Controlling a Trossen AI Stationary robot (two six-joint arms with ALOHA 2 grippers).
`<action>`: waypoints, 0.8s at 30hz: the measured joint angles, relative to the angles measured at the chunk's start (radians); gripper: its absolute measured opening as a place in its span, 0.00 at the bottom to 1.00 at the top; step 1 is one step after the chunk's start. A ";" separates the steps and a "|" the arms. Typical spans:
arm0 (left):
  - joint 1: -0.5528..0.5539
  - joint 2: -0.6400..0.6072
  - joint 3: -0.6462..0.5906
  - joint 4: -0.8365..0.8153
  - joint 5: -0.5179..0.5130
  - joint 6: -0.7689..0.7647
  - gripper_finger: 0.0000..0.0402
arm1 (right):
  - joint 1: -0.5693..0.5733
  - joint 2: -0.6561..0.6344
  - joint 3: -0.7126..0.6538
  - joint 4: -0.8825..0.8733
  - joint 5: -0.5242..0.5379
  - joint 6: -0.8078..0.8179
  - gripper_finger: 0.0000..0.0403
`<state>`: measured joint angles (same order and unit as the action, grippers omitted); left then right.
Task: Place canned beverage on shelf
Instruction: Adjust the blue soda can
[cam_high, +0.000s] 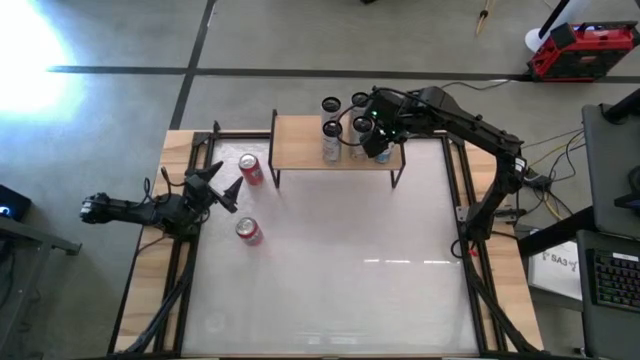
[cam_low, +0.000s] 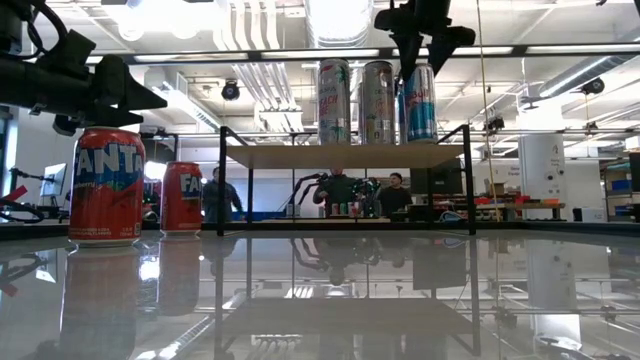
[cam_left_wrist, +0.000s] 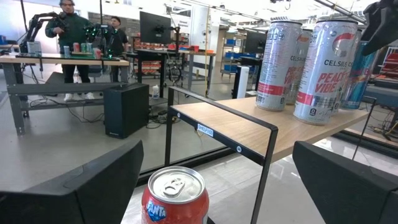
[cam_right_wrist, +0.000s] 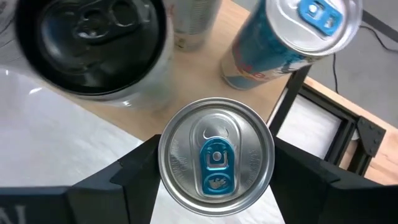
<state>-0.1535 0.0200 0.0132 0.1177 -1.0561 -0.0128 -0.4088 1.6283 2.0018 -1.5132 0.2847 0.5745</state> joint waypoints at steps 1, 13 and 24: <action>0.000 0.000 0.000 0.000 0.000 0.000 0.99 | 0.000 0.000 0.000 0.003 -0.003 -0.010 0.60; 0.000 0.000 0.000 0.000 0.000 0.000 0.99 | -0.037 -0.005 -0.008 0.007 -0.077 -0.141 0.60; 0.000 0.000 0.000 0.000 0.000 0.000 0.99 | -0.061 -0.006 -0.023 0.033 -0.112 -0.233 0.61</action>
<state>-0.1535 0.0200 0.0130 0.1177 -1.0561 -0.0129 -0.4702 1.6222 1.9786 -1.4806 0.1725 0.3419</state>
